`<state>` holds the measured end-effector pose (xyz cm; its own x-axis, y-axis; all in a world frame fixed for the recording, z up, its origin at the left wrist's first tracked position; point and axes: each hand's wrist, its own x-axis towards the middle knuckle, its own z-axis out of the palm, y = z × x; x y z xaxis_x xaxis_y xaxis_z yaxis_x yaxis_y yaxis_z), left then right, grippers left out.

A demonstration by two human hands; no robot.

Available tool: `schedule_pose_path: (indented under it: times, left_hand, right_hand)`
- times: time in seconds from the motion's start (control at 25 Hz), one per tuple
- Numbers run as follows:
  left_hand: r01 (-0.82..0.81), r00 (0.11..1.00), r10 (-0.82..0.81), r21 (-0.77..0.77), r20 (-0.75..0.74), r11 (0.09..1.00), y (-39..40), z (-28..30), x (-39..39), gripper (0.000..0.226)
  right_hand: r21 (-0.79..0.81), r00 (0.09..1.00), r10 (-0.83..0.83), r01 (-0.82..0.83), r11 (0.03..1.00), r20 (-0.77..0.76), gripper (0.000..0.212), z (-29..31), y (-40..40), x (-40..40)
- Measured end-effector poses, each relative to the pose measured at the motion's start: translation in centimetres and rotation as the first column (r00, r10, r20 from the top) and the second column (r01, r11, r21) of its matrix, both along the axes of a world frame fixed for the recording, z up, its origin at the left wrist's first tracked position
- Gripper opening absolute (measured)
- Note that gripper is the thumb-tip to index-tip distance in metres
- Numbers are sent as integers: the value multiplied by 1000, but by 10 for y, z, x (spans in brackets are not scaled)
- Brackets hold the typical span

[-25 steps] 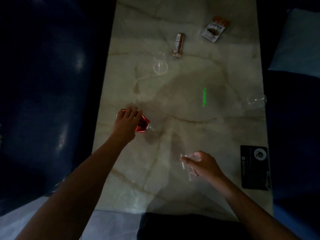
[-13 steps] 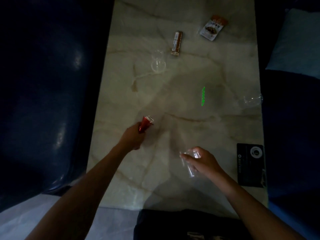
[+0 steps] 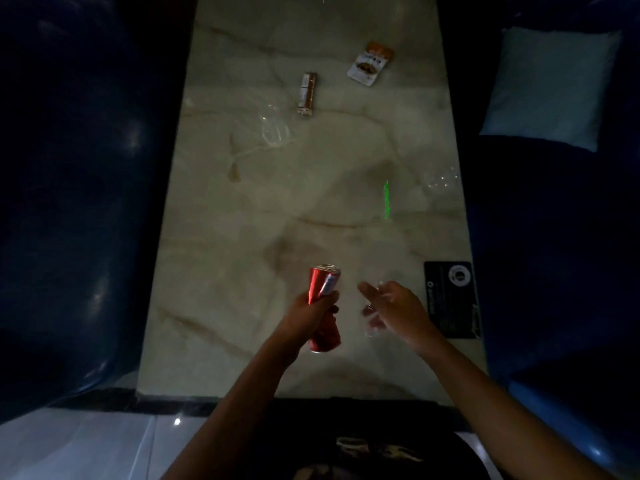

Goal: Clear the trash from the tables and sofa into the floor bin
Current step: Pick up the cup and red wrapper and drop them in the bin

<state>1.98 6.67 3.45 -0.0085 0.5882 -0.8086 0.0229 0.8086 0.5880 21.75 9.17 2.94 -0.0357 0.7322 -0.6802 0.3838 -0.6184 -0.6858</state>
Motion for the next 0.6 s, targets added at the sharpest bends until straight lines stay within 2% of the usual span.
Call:
schedule_pose_path:
  times: [0.12, 0.24, 0.36, 0.44, 0.6]
  left_hand:
    - [19, 1000, -19, 13, -7, 1000, -31, 15, 38, 23]
    - [-73, 996, 74, 20, -48, 997, -63, 20, 63, 16]
    - [-135, 987, 135, 9, -91, 991, -89, 23, 71, 24]
    - [-144, 984, 145, 17, -106, 989, -111, 29, 69, 22]
    - [-156, 985, 159, 47, -62, 987, -147, 33, 48, 25]
  right_hand:
    - [2, 997, 22, -22, 1000, -79, 79, 8, -19, 18]
    - [19, 988, 114, -113, 993, -105, 78, 10, -41, 27]
    - [85, 976, 211, -206, 975, -51, 71, 10, -63, 27]
    - [107, 972, 231, -227, 968, -30, 68, 10, -82, 22]
    - [142, 966, 256, -260, 955, 41, 66, 12, -126, -1]
